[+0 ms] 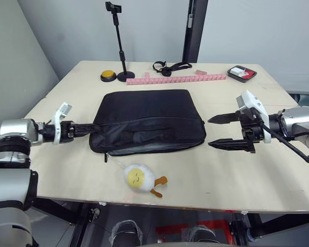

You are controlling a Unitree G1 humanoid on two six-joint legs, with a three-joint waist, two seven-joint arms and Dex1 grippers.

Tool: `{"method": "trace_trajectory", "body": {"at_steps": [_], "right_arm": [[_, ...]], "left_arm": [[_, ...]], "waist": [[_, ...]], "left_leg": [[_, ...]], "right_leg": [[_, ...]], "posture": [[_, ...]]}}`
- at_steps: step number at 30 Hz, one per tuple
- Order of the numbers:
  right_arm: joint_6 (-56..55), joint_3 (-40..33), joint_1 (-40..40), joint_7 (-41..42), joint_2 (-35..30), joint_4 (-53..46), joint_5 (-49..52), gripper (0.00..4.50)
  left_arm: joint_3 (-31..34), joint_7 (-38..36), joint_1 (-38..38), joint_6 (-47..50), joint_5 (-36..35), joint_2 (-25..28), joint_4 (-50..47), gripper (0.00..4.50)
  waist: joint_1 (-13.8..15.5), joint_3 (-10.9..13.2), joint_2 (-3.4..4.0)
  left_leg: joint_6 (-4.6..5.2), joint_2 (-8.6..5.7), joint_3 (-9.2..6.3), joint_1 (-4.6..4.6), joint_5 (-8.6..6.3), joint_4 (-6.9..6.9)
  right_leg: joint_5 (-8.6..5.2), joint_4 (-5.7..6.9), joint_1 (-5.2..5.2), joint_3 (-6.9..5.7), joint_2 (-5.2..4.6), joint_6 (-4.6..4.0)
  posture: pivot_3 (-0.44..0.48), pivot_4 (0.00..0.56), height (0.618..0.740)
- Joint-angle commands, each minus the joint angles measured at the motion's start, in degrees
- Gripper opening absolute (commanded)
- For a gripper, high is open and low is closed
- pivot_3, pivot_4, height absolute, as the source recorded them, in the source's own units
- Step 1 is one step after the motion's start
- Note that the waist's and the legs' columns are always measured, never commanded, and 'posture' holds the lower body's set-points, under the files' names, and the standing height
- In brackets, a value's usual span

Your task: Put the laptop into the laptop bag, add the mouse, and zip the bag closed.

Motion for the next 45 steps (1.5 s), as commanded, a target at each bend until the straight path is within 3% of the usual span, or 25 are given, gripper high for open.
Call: {"method": "trace_trajectory", "body": {"at_steps": [1, 5, 8, 11, 13, 18, 22, 26, 34, 39, 45], "right_arm": [[0.06, 0.98, -3.77, -3.51, 4.0, 0.61, -0.13, 4.5], [0.15, 3.53, -5.78, -5.51, 7.64, 1.91, -1.78, 4.5], [-0.03, 3.96, -6.39, -5.24, 8.58, 2.26, -1.66, 4.5], [-0.74, 6.95, -10.32, -6.84, 13.4, 6.2, -3.28, 3.62], [-3.25, 10.1, -12.56, -8.4, 15.71, 9.8, -7.93, 3.03], [-6.36, 13.5, -17.35, -9.68, 21.14, 19.61, -13.43, 1.29], [-7.73, 16.51, -20.23, -12.55, 25.7, 26.67, -18.97, 0.04], [-6.63, 19.59, -22.13, -14.33, 28.66, 33.24, -23.68, 0.04], [-1.01, 23.5, -22.13, -13.67, 28.89, 37.0, -28.73, 0.04], [0.77, 23.61, -22.22, -13.53, 29.05, 36.01, -29.59, 0.04], [2.62, 22.4, -22.0, -13.35, 28.47, 33.28, -28.84, 0.04]], "left_arm": [[2.46, -5.41, -0.47, -3.8, -0.67, 3.62, -5.33, 4.12], [5.71, -13.29, 7.11, -5.42, -6.55, 5.93, -22.95, 4.12], [8.37, -13.64, 10.84, -2.57, -10.22, 6.25, -31.38, 4.12], [11.05, -15.19, 18.11, 0.28, -18.49, 5.36, -49.66, 4.21], [10.86, -13.79, 21.52, -0.93, -19.62, 4.6, -56.46, 4.21], [8.64, -9.41, 25.71, -3.14, -20.67, 1.38, -66.23, 4.21], [5.68, -7.38, 27.18, -6.38, -19.49, -2.14, -67.97, 4.21], [1.79, -7.2, 28.23, -13.12, -15.55, -4.77, -66.53, 4.21], [-5.29, -10.78, 28.14, -25.99, -6.93, -6.27, -59.06, 4.21], [-9.58, -12.74, 27.61, -28.66, -4.72, -7.77, -56.89, 4.21], [-13.34, -13.36, 25.95, -36.5, 1.48, -11.06, -45.85, 4.21]], "waist": [[-0.09, 0.0, 0.0], [-0.19, 0.0, 0.0], [0.13, 0.01, 0.01], [-0.45, 0.01, 0.0], [-0.61, 0.01, 0.0], [-0.66, 0.01, 0.01], [-0.67, 0.01, 0.0], [-0.64, 0.01, 0.0], [-0.56, 0.0, 0.0], [-0.55, -0.03, -0.01], [-0.53, -0.04, -0.01]], "left_leg": [[0.0, 0.02, -0.01, 0.0, 0.0, 0.0], [-0.04, 0.03, 0.0, 0.0, 0.0, 0.0], [-0.05, -0.04, 0.01, -0.03, -0.01, -0.13], [-0.07, 0.0, 0.02, -0.03, -0.02, -0.14], [-0.08, -0.01, 0.04, -0.03, -0.01, -0.12], [-0.11, 0.03, 0.03, -0.01, 0.01, -0.08], [-0.11, 0.02, 0.05, -0.07, 0.01, -0.02], [-0.11, 0.03, 0.04, -0.11, 0.02, -0.02], [-0.12, 0.04, 0.03, -0.06, 0.02, 0.0], [-0.13, 0.05, 0.03, 0.16, 0.02, 0.04], [-0.13, 0.05, 0.03, 0.19, 0.02, 0.11]], "right_leg": [[0.0, 0.01, 0.0, -0.01, 0.0, 0.0], [0.0, 0.02, -0.01, -0.02, -0.09, -0.01], [-0.01, -0.08, -0.04, -0.07, -0.22, -0.01], [-0.02, -0.07, -0.05, -0.07, -0.17, -0.02], [-0.01, -0.01, -0.08, -0.11, -0.2, -0.02], [-0.01, 0.17, -0.16, -0.09, -0.06, -0.02], [-0.01, 0.16, -0.19, -0.06, 0.06, -0.02], [-0.01, 0.15, -0.22, -0.07, 0.1, -0.02], [-0.01, 0.17, -0.17, -0.06, 0.11, -0.01], [-0.01, 0.24, 0.02, -0.03, 0.1, -0.01], [-0.01, 0.35, 0.02, 0.0, 0.1, -0.01]], "posture": [[0.0, 0.15, 0.739], [0.0, 0.15, 0.739], [0.0, 0.15, 0.739], [0.0, 0.15, 0.739], [0.0, 0.15, 0.739], [0.0, 0.15, 0.739], [0.0, 0.15, 0.739], [0.0, 0.15, 0.739], [0.0, 0.15, 0.739], [0.0, 0.15, 0.739], [0.0, 0.15, 0.739]]}}
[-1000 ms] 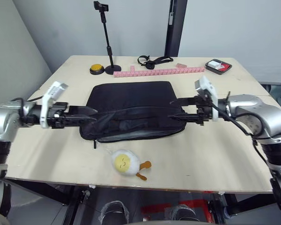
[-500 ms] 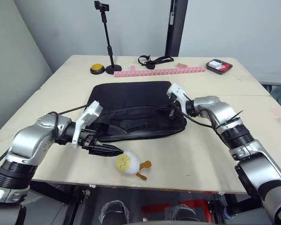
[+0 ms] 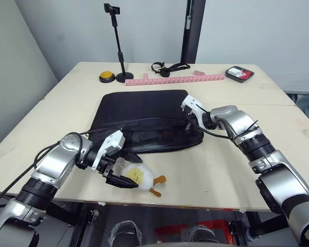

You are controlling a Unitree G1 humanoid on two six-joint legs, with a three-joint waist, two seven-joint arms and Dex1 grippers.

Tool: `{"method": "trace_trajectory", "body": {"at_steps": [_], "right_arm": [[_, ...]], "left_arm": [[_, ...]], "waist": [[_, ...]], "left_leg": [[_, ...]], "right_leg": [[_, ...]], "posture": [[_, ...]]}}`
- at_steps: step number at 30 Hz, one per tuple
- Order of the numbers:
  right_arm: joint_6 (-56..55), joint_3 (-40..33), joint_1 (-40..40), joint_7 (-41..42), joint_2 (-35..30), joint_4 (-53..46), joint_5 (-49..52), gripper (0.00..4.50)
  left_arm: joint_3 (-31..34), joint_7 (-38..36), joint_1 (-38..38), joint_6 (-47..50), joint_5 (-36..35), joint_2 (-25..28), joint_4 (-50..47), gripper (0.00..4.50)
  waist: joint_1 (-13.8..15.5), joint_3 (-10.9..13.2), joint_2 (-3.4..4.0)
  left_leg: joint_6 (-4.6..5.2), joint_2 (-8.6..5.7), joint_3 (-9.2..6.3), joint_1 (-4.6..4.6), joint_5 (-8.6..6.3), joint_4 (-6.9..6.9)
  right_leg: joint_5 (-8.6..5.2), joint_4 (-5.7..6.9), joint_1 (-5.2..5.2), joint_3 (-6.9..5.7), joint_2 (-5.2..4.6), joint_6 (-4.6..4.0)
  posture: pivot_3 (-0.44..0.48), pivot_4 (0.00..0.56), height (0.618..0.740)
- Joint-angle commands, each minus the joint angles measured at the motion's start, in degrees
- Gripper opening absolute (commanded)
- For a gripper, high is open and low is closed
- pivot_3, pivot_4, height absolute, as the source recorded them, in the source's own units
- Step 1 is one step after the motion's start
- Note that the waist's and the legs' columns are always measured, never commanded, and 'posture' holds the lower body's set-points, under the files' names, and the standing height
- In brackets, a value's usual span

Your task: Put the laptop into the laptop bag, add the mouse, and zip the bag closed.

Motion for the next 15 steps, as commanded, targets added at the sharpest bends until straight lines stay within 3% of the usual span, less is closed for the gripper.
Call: {"method": "trace_trajectory", "body": {"at_steps": [1, 9, 13, 15], "right_arm": [[1.91, -0.01, 0.77, -0.07, -0.83, -1.33, -0.82, 0.04], [3.05, -0.19, 1.33, -0.26, -1.61, -3.53, -0.67, 0.04], [3.52, -0.4, 1.88, -0.46, -1.75, -4.19, -0.49, 0.0], [3.55, -0.27, 2.21, -0.45, -1.83, -4.56, -0.55, 0.0]], "left_arm": [[-0.95, -1.33, -2.64, -4.74, 2.77, -1.57, 7.21, 4.21], [-3.71, -2.32, -3.14, -10.98, 6.57, -4.72, 11.45, 4.21], [-2.39, 0.62, -3.35, -6.94, 4.4, -6.93, 8.94, 3.17], [-1.83, 1.05, -3.32, -4.55, 2.89, -7.44, 6.49, 2.39]], "waist": [[0.02, 0.0, 0.0], [0.22, -0.02, -0.01], [0.18, -0.03, -0.01], [0.18, -0.03, -0.01]], "left_leg": [[0.0, 0.01, -0.01, 0.01, 0.0, 0.0], [0.0, 0.0, 0.01, -0.01, 0.0, -0.01], [0.0, -0.01, 0.02, 0.02, 0.0, 0.0], [0.0, 0.01, 0.02, 0.01, 0.0, 0.0]], "right_leg": [[0.0, 0.0, 0.0, -0.01, 0.01, 0.0], [0.0, -0.02, 0.01, 0.0, 0.0, 0.0], [0.0, 0.0, 0.01, 0.02, -0.02, 0.0], [0.0, 0.0, 0.0, 0.01, -0.01, 0.0]], "posture": [[0.0, 0.15, 0.739], [0.0, 0.15, 0.739], [0.0, 0.15, 0.739], [0.0, 0.15, 0.739]]}}
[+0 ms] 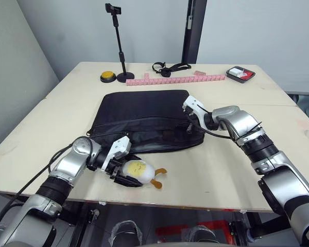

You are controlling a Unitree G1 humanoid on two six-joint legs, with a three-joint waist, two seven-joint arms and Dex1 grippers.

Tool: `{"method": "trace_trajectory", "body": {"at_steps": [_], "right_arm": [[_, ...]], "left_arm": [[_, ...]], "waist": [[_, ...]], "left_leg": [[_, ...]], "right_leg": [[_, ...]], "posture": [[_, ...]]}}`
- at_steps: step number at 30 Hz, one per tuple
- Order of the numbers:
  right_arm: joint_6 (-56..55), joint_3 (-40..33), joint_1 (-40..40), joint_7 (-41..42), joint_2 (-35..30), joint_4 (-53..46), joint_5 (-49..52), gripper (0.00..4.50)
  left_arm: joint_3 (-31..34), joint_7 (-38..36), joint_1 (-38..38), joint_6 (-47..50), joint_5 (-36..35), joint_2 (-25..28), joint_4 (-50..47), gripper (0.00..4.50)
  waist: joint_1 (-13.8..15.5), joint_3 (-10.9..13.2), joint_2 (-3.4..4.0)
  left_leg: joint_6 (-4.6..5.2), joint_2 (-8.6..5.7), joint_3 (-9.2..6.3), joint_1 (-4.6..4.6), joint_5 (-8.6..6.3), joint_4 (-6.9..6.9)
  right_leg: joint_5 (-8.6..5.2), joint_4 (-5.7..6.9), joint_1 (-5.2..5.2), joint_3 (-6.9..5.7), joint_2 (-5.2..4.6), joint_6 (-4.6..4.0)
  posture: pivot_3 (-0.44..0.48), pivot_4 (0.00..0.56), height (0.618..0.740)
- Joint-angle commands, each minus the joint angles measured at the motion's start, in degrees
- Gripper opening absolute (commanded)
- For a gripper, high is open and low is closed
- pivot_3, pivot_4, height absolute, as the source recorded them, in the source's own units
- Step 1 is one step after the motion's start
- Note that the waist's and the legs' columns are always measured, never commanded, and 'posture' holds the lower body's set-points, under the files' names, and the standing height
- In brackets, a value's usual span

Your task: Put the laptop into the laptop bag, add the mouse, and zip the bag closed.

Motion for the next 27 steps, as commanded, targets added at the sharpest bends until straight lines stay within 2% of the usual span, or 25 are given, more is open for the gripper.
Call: {"method": "trace_trajectory", "body": {"at_steps": [1, 4, 9, 19, 27], "right_arm": [[0.68, -0.02, 1.17, -0.12, -0.71, -1.23, -0.61, 0.0], [0.99, 0.19, 1.8, 0.24, -0.83, -2.42, -0.35, 0.0], [1.9, 0.04, 2.11, 0.23, -0.93, -2.67, -0.18, 0.0], [5.05, 1.83, 3.88, -0.54, -0.16, -3.34, -0.7, 0.0], [6.28, 1.92, 3.67, -0.26, -0.26, -4.62, -0.18, 0.0]], "left_arm": [[0.85, 0.68, 0.03, 3.97, -2.12, -0.52, -4.63, 2.04], [0.38, 2.54, 0.6, 4.39, -0.31, 0.09, -6.85, 1.02], [-1.44, 5.32, 0.84, -0.42, 4.92, 0.86, -9.47, 1.02], [-4.76, 12.58, -2.57, -7.91, 13.73, -2.29, -10.48, 1.02], [-6.22, 14.31, -6.38, -7.37, 13.77, -8.11, -8.32, 1.02]], "waist": [[-0.02, 0.0, 0.0], [-0.07, 0.0, 0.0], [-0.11, 0.0, 0.0], [-0.09, -0.03, -0.02], [-0.11, -0.08, -0.02]], "left_leg": [[0.0, 0.01, 0.0, -0.02, 0.0, 0.0], [0.0, 0.01, 0.0, -0.04, 0.0, -0.02], [0.0, 0.01, 0.0, -0.03, 0.0, -0.04], [0.0, 0.0, 0.01, 0.0, 0.0, -0.02], [0.0, 0.0, 0.01, 0.03, 0.0, 0.0]], "right_leg": [[0.0, -0.01, -0.02, 0.0, 0.01, 0.0], [0.0, -0.04, -0.02, -0.01, 0.01, 0.0], [0.0, -0.07, -0.01, 0.0, 0.01, 0.0], [0.0, -0.06, 0.02, 0.01, 0.0, 0.0], [0.0, -0.03, 0.04, 0.03, 0.0, 0.0]], "posture": [[0.0, 0.15, 0.739], [0.0, 0.15, 0.739], [0.0, 0.15, 0.739], [0.0, 0.15, 0.739], [0.0, 0.15, 0.739]]}}
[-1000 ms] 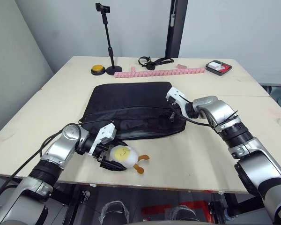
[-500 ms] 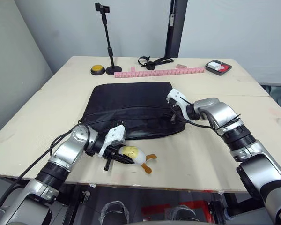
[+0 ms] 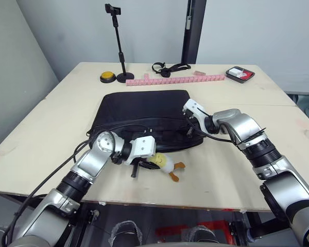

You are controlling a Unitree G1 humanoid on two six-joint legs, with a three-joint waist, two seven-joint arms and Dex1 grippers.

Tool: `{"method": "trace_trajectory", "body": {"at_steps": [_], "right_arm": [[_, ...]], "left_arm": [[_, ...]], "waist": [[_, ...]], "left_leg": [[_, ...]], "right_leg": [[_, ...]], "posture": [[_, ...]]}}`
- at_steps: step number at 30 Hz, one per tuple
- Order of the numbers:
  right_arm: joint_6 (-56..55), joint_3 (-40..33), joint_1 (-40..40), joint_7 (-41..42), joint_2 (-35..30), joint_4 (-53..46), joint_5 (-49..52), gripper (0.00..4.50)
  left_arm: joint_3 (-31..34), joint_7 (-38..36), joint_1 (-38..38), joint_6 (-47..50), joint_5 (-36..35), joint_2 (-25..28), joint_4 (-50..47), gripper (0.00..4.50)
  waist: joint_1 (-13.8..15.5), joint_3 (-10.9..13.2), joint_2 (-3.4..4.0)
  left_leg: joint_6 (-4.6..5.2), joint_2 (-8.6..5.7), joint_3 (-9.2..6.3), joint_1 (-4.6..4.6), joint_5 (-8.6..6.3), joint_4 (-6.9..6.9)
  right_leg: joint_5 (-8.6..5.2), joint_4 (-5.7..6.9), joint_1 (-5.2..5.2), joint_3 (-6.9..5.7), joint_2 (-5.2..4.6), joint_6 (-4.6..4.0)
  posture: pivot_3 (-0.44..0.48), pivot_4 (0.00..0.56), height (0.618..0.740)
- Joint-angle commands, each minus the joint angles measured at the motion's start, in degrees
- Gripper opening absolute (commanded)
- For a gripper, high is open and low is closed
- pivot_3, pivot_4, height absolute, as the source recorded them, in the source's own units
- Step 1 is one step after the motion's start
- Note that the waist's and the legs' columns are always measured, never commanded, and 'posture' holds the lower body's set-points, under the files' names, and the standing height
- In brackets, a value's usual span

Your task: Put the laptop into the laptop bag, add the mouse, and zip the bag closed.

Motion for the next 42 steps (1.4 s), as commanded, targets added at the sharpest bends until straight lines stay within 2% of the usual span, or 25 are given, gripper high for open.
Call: {"method": "trace_trajectory", "body": {"at_steps": [1, 7, 11, 19, 24, 29, 34, 36, 42], "right_arm": [[1.78, 1.62, 1.33, 0.23, -0.03, 0.5, -0.22, 0.0], [2.43, 1.48, 1.64, 0.26, -0.29, -0.21, 0.01, 0.0], [2.75, 1.5, 1.56, 0.36, -0.35, -0.51, 0.14, 0.0], [3.06, 1.35, 1.29, 0.4, -0.41, -0.94, 0.26, 0.0], [3.45, 0.92, 1.75, 0.04, -0.65, -1.66, 0.64, 0.0], [3.45, 0.33, 1.92, -0.17, -0.79, -1.82, 0.76, 0.0], [3.22, -0.91, 2.17, 0.02, -1.08, -2.62, 1.32, 0.0], [3.0, -1.21, 2.36, 0.26, -1.3, -3.23, 1.69, 0.0], [5.31, -8.63, 2.23, 1.73, -6.93, -7.82, 6.52, 0.0]], "left_arm": [[-0.59, 0.09, -2.46, 0.07, -1.11, -2.4, -0.31, 1.02], [0.42, -4.31, -3.91, 3.09, -7.62, -6.33, -1.35, 1.02], [-0.23, -7.78, -5.39, 4.81, -9.97, -7.99, 1.42, 1.02], [-1.27, -9.07, -10.05, 4.21, -8.37, -13.04, 10.73, 1.02], [-1.59, -9.27, -10.28, 5.21, -7.06, -12.1, 12.1, 1.02], [-1.09, -10.55, -8.65, 7.82, -7.44, -7.33, 8.98, 2.55], [0.43, -9.6, -6.81, 8.45, -8.22, -2.86, 4.3, 4.37], [0.69, -10.29, -6.16, 9.22, -9.1, -1.4, 2.67, 4.37], [8.6, -9.38, -3.15, 18.48, -18.04, 4.21, -7.93, 4.37]], "waist": [[0.0, 0.0, 0.0], [0.05, 0.0, 0.0], [0.06, 0.0, 0.0], [0.1, 0.0, -0.01], [0.02, 0.0, 0.0], [0.01, 0.0, 0.0], [0.07, 0.01, 0.0], [0.04, 0.01, 0.01], [0.29, 0.08, 0.04]], "left_leg": [[0.0, 0.0, 0.0, -0.01, 0.0, -0.01], [0.01, 0.0, 0.02, -0.02, 0.0, -0.01], [0.01, 0.0, 0.02, -0.02, 0.0, -0.02], [0.02, -0.02, 0.03, -0.02, 0.0, -0.02], [0.02, 0.0, 0.03, -0.03, 0.0, -0.07], [0.01, 0.0, 0.03, -0.01, 0.0, -0.08], [0.01, 0.0, 0.03, -0.03, 0.0, -0.08], [0.0, 0.0, 0.02, -0.03, 0.0, -0.09], [0.0, 0.0, 0.02, -0.22, 0.0, -0.13]], "right_leg": [[0.0, -0.01, -0.01, 0.0, 0.0, 0.0], [0.0, -0.03, -0.01, 0.01, 0.0, 0.0], [0.0, -0.03, -0.01, 0.01, 0.0, 0.0], [0.0, -0.06, 0.0, 0.02, -0.01, 0.0], [0.0, -0.08, -0.02, 0.01, 0.0, 0.0], [0.0, -0.08, -0.02, 0.01, 0.0, 0.0], [0.0, -0.12, -0.02, 0.0, 0.0, 0.0], [0.0, -0.12, -0.03, 0.0, 0.0, 0.0], [0.0, -0.17, -0.19, -0.01, 0.01, 0.0]], "posture": [[0.0, 0.15, 0.739], [0.0, 0.15, 0.739], [0.0, 0.15, 0.739], [0.0, 0.15, 0.739], [0.0, 0.15, 0.739], [0.0, 0.15, 0.739], [0.0, 0.15, 0.739], [0.0, 0.15, 0.739], [0.0, 0.15, 0.739]]}}
